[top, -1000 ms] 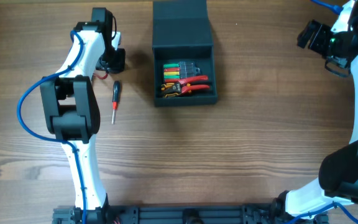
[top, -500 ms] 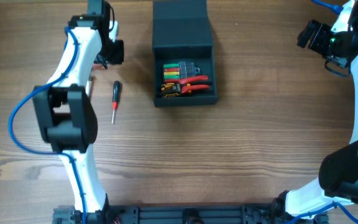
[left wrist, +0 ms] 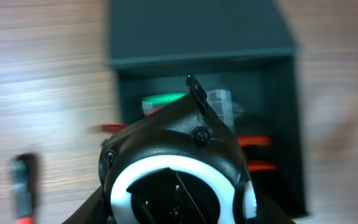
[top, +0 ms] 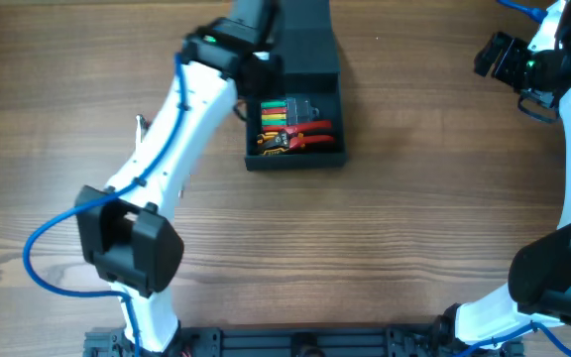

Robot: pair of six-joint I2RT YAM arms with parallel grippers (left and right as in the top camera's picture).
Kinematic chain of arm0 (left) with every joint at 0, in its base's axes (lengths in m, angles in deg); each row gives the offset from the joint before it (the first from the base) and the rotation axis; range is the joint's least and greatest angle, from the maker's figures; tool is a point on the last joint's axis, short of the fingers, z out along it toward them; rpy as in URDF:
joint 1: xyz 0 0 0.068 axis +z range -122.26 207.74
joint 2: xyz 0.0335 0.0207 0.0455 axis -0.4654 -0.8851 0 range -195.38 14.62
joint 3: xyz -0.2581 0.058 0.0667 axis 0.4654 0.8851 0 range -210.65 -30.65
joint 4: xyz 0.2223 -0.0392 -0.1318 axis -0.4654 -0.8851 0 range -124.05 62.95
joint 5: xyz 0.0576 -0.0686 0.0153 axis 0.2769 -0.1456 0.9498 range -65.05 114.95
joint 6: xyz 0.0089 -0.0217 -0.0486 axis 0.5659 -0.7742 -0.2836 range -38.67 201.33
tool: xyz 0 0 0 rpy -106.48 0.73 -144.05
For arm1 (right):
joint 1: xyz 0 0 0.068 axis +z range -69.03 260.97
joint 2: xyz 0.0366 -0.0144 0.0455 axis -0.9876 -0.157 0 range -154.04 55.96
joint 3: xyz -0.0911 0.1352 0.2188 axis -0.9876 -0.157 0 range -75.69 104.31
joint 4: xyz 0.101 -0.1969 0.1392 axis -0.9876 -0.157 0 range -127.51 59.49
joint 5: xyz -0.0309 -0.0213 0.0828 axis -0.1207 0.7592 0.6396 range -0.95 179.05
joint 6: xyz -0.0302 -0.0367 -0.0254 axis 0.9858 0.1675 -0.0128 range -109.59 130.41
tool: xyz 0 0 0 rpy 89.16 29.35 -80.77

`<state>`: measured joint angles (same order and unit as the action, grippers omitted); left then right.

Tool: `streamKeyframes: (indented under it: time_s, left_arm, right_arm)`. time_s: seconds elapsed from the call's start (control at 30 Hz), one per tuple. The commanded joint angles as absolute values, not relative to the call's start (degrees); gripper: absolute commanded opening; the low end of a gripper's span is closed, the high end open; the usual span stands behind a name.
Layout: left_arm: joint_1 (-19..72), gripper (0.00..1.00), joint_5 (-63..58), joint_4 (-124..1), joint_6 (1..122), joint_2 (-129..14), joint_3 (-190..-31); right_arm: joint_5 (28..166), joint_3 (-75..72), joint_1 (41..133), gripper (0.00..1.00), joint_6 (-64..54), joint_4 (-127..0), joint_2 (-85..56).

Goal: Pack container
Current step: 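Grasp the tape measure with the left gripper and carry it into the box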

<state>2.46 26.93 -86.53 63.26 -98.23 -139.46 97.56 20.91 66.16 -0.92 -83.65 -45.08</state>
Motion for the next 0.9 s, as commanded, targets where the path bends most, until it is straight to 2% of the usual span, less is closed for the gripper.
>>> streamKeyframes:
  time_s: [0.0,0.23,0.63,0.73,0.83,0.87]
  left_arm:
    - [-1.85,0.04,28.24,-83.91,52.75,-99.50,-139.84]
    - [-6.00,0.04,28.22,-78.40,48.92,-106.26,-139.84]
    - [-6.55,0.05,28.00,-69.98,54.08,-114.23,-139.84]
    - [-6.55,0.07,28.00,-69.24,55.50,-115.78,-139.84]
    - [-6.55,0.17,28.22,-66.73,58.52,-116.55,-139.84]
    - [-6.55,0.23,28.35,-65.81,58.91,-116.55,-139.84]
  right_arm:
    - [96.75,20.95,65.96,1.00,-1.62,-83.50,-45.84]
    - [96.75,20.95,65.96,1.00,-1.64,-83.72,-45.84]
    - [96.75,20.95,65.96,1.00,-1.66,-83.72,-45.84]
    - [96.75,20.93,65.96,1.00,-1.64,-83.72,-45.84]
    - [96.75,20.95,65.96,1.00,-1.66,-83.94,-45.84]
    - [96.75,20.95,65.96,1.00,-1.69,-83.94,-45.84]
